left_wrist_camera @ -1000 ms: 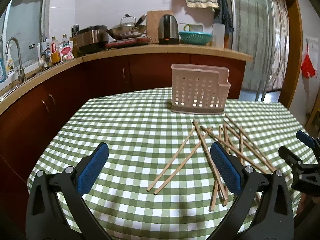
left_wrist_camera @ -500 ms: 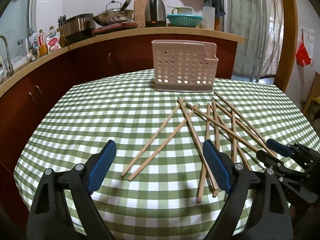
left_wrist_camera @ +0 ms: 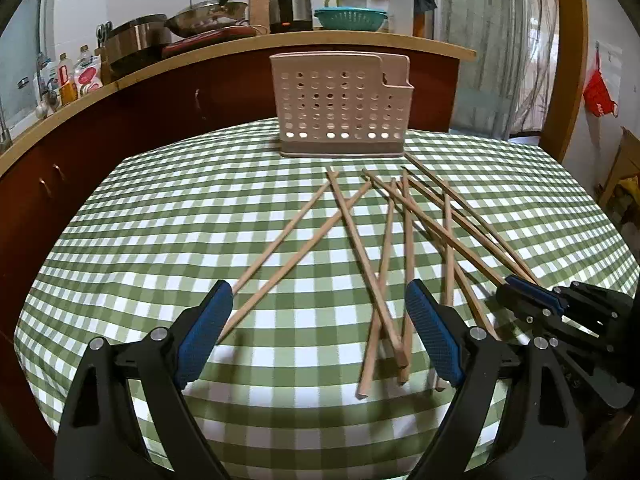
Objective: Organize utensils
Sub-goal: 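Lower the right tool onto a wooden chopstick and close it, then lower the left tool onto another chopstick and close it while the right tool holds its chopstick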
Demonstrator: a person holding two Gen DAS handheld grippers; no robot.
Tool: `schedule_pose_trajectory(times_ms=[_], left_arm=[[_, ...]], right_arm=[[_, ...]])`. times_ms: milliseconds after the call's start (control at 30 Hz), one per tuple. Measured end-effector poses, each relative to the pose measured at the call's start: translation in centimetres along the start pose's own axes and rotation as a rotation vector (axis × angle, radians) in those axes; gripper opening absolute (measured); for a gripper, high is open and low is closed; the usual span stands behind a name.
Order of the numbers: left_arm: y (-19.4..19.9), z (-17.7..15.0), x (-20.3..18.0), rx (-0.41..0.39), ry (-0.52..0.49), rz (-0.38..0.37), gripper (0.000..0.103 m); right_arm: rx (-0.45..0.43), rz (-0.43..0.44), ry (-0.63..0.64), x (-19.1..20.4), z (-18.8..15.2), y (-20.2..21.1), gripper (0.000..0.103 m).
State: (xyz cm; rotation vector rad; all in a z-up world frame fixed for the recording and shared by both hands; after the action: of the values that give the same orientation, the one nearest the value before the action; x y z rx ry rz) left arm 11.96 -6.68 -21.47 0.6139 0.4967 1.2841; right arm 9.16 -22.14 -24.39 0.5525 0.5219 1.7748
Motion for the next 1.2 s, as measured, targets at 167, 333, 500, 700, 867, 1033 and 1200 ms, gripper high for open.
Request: schedule_pose_trajectory(times_ms=[167,333,500,700,867,1033,1200], left_arm=[[-0.6,-0.5,-0.8,0.012,-0.018,-0.001,0.081],[-1.7,-1.3,-1.1,0.051,-0.019,-0.011,0.076],[-2.3,-1.9,-1.4,0.072,-0.029,-0.015,0.065],[-2.1,-2.0,-0.2,0.071,0.008,-0.001,0.061],[-1.8,-1.8,0.7,0.070,0.038,0.001,0.061],[-1.5,-1.9,-0.6,0.065,0.018,-0.037,0.061],[-1.9,-2.5,-1.4,0.092,0.002,-0.061,0.059]], right_arm=[[-0.009,0.001,0.001,0.0,0.3,0.0,0.007],[-0.008,0.005,-0.001,0.1,0.4,0.0,0.007],[-0.005,0.005,-0.002,0.2,0.4,0.0,0.007],[-0.005,0.004,-0.005,0.2,0.4,0.0,0.007],[-0.003,0.005,-0.004,0.2,0.4,0.0,0.007],[0.002,0.005,-0.003,0.2,0.5,-0.1,0.007],[0.001,0.005,-0.008,0.1,0.5,-0.2,0.007]])
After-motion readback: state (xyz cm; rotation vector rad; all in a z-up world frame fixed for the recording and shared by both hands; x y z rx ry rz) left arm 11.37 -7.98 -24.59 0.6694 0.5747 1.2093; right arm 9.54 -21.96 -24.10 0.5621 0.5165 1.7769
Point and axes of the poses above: each gripper's, at about its wrist camera, not at the fingertips, and y roughly against the way its jaws point, x to its left, z to its top, the point moved 7 cm from there along -y, roughly the way its jaws point, and after that the axes turned 4 degrees about -z, right-handed, at the moved point
